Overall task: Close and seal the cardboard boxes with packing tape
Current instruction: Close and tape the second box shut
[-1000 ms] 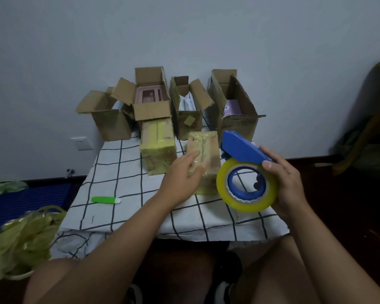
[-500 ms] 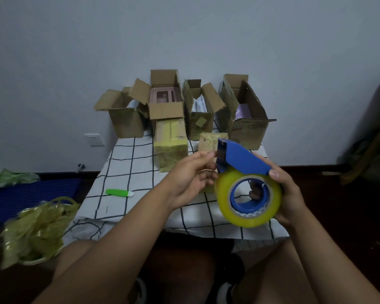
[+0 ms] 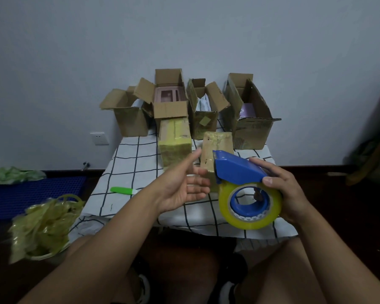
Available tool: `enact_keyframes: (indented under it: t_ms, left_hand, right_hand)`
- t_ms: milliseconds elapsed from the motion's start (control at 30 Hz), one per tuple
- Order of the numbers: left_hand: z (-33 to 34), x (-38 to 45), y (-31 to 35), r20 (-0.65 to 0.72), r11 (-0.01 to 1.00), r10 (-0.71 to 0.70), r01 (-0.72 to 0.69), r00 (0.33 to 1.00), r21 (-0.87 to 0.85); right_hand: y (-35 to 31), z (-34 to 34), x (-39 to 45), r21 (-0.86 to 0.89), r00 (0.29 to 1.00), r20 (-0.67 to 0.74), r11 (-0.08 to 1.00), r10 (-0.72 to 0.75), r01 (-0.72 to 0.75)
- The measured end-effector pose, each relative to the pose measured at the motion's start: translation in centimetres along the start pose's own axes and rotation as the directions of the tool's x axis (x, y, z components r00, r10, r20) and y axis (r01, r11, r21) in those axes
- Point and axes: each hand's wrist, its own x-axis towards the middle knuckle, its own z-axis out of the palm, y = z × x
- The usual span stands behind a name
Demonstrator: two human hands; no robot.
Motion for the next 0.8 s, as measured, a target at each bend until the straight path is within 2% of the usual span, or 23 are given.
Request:
enact_keyframes:
  t_ms: [233, 433, 600, 800]
  left_hand:
    - [0.7, 0.1, -0.7, 0.054, 0.999, -0.002, 0.0, 0.999, 0.038]
    - [1.8, 0.3, -1.4, 0.092, 0.982, 0.092, -0.075, 0.992, -0.176]
    - [0.6, 0.2, -1.5, 0.142, 0.96, 0.066, -0.024, 0.988, -0.28]
    - [0.1, 0.3, -0.8, 0.033, 0.994, -0.019, 0.022, 0.999, -0.109]
  right_hand:
    - [0.3, -0.3, -0.2, -0.015, 0.999, 0.038, 1.0, -0.006, 0.007]
    - [1.1, -0.2, -0.3, 0.079, 1.0, 0.004, 0.997, 0.004, -0.004]
    - [0.9, -0.6, -0.3, 0.071, 1.0, -0.008, 0.997, 0.006, -0.006]
    - [-0.1, -0.5, -0.2, -0.069, 1.0, 0.013, 0.997, -0.027, 0.028]
